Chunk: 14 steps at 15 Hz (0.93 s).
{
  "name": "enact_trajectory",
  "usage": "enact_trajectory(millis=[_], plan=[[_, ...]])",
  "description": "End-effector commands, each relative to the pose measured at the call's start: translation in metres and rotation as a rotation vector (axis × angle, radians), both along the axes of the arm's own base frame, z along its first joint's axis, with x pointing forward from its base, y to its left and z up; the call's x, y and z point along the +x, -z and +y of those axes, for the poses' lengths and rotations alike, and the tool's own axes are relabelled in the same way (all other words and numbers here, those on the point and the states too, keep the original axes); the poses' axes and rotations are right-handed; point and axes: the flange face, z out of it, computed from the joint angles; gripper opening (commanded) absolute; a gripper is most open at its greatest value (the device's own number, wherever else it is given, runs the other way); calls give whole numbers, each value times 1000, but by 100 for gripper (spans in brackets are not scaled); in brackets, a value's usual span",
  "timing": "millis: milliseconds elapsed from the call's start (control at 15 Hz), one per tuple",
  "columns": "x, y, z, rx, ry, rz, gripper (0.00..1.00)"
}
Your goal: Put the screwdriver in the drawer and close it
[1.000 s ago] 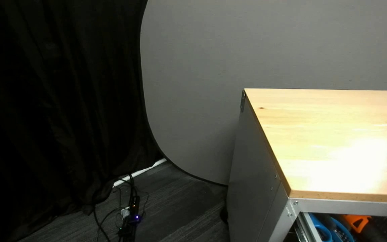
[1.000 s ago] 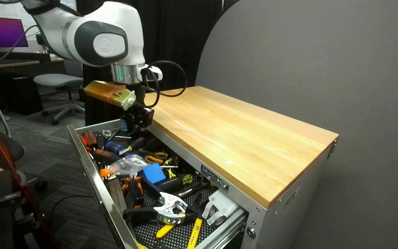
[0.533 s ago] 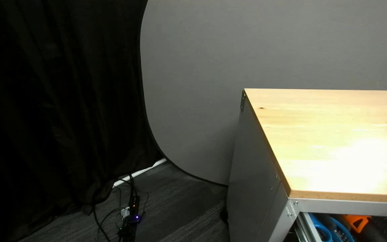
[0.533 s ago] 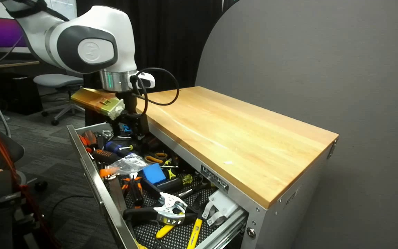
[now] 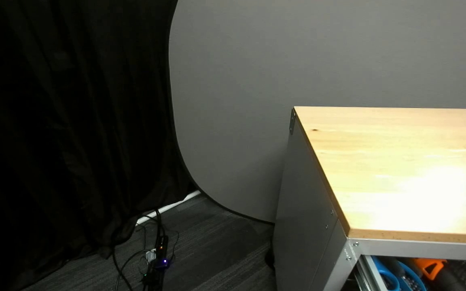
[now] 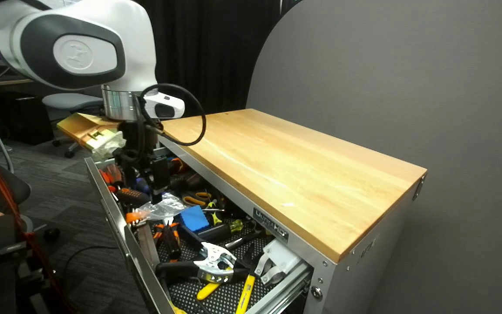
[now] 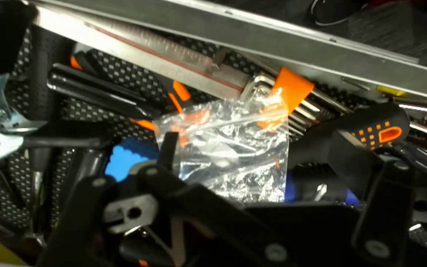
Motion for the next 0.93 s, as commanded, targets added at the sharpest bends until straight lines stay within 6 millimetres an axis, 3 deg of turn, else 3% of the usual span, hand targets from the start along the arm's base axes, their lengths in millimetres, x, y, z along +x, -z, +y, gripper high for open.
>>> enact_trajectory(millis=[0, 67, 133, 400, 467, 600, 867], plan=[[-24, 0, -9, -11, 49, 41, 94], [-28, 3, -13, -14, 72, 77, 100], [-33, 7, -18, -27, 96, 109, 96], [-49, 17, -35, -52, 193, 177, 100], [-52, 19, -39, -51, 210, 174, 75], [-54, 23, -44, -46, 229, 167, 73], [-55, 34, -50, -36, 236, 171, 40]])
